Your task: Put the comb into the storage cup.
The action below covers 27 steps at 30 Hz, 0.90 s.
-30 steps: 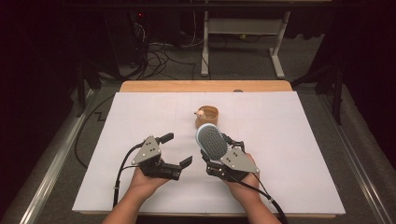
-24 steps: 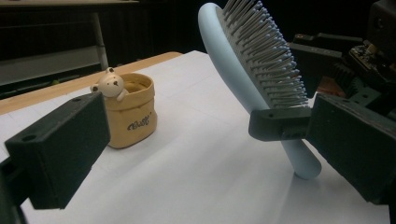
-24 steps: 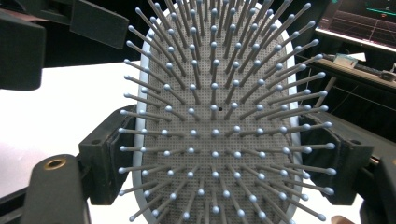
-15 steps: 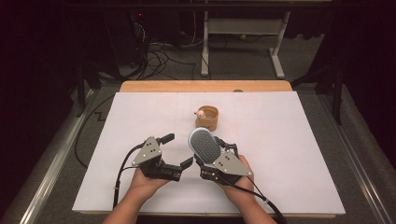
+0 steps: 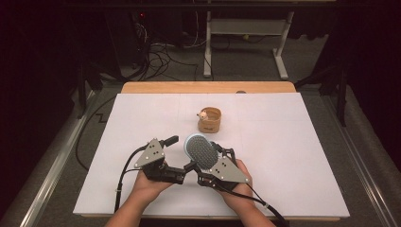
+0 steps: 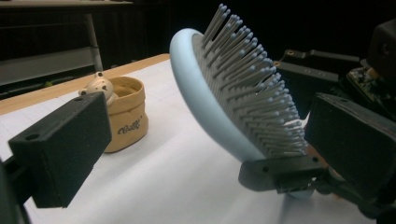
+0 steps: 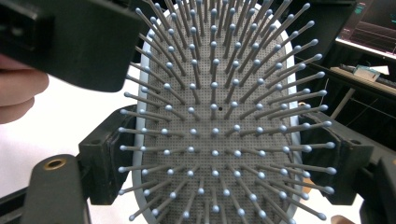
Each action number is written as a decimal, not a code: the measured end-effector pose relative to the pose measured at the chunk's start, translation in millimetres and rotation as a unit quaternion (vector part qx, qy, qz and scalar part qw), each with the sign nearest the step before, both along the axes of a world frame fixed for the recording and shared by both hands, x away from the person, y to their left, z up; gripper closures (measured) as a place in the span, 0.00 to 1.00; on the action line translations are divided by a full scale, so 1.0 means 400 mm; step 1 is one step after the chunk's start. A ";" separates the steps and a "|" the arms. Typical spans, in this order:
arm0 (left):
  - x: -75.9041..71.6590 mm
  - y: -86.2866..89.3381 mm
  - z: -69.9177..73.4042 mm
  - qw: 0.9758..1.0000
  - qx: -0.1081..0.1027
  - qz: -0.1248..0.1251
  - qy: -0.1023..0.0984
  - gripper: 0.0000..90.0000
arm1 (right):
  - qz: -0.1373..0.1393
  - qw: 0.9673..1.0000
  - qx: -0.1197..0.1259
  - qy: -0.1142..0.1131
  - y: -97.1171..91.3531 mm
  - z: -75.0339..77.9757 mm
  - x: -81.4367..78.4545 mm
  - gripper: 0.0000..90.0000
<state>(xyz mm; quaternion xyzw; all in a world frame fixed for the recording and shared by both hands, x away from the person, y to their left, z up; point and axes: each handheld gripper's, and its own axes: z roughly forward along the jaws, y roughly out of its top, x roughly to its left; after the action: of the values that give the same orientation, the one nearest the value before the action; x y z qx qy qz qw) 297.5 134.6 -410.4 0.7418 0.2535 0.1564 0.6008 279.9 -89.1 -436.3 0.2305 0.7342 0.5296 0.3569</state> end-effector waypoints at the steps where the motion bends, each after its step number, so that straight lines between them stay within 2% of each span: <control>1: 0.000 0.000 0.000 1.000 0.000 0.000 0.000 0.01 | 0.000 1.000 0.000 0.000 0.000 0.000 0.000 0.23; 7: -0.001 -0.001 0.002 1.000 -0.003 0.000 0.004 0.02 | 0.002 1.000 0.000 -0.003 0.007 -0.003 -0.003 0.23; 18: -0.001 -0.015 -0.004 1.000 0.003 -0.007 0.007 0.03 | 0.010 1.000 -0.001 -0.008 0.020 -0.006 -0.010 0.23; 27: 0.004 -0.014 -0.008 1.000 -0.006 -0.015 0.020 0.05 | 0.015 1.000 -0.005 -0.009 0.026 -0.006 -0.012 0.23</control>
<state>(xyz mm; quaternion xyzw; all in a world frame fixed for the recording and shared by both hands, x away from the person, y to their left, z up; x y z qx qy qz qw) 298.9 129.1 -413.6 0.7446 0.2552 0.1313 0.6027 275.1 -78.8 -438.8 0.2129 0.7368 0.5335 0.3566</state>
